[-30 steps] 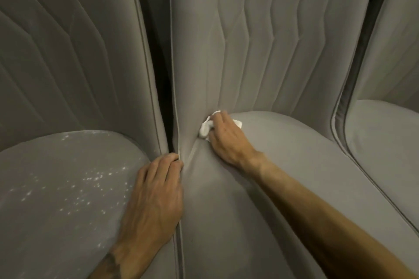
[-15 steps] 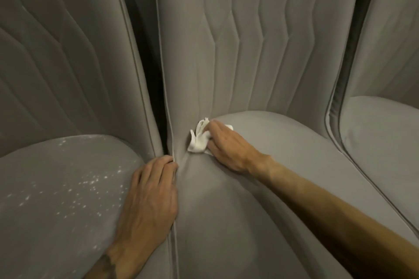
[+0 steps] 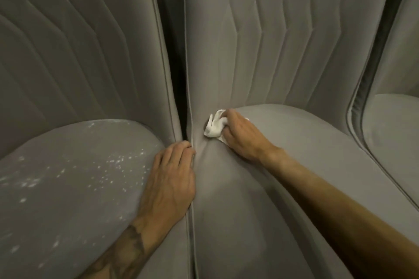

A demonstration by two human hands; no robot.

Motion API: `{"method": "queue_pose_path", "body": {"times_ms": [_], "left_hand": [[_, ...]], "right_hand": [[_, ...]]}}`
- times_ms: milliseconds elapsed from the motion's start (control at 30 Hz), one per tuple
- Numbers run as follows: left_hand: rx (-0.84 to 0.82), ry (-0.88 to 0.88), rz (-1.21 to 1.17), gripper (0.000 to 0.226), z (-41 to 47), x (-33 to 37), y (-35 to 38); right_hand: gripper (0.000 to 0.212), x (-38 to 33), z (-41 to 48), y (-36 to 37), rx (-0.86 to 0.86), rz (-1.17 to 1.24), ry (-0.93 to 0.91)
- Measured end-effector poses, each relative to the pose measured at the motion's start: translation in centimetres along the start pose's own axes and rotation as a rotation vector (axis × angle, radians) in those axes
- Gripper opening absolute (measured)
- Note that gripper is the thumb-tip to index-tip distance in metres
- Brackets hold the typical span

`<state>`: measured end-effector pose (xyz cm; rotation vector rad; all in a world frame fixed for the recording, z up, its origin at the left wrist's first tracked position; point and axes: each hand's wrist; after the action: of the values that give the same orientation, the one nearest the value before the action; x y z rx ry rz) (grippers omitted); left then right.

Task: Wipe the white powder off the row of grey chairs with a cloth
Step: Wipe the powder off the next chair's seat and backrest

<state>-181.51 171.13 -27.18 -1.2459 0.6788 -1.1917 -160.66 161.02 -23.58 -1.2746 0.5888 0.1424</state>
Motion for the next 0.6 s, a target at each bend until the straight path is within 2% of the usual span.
{"method": "queue_pose_path", "body": {"times_ms": [100, 267, 433, 500, 600], "left_hand": [[0.029, 0.003, -0.056, 0.03, 0.0, 0.0, -0.1], [0.056, -0.028, -0.213, 0.024, -0.1, 0.0, -0.1], [0.102, -0.082, -0.132, 0.027, -0.3, 0.2, -0.5], [0.128, -0.126, -0.155, 0.024, -0.4, 0.0, -0.4], [0.111, -0.134, -0.195, 0.03, -0.5, -0.3, -0.5]], "right_hand": [[0.015, -2.6, -1.2, 2.1, 0.026, 0.014, 0.042], [0.007, -4.1, -4.3, 1.6, -0.088, 0.031, -0.052], [0.02, -4.4, -2.0, 1.5, 0.085, 0.098, 0.046], [0.015, -6.4, -3.9, 2.5, 0.086, 0.115, -0.004], [0.019, -8.1, -7.4, 2.7, -0.004, 0.102, -0.117]]}}
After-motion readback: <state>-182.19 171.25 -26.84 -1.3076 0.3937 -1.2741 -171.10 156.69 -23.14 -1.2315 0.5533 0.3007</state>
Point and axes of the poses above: each hand's wrist, its own z-axis towards the middle knuckle, its own y-axis out of the palm, x = y × z, and after that the axes turned 10 degrees about -x, right-handed
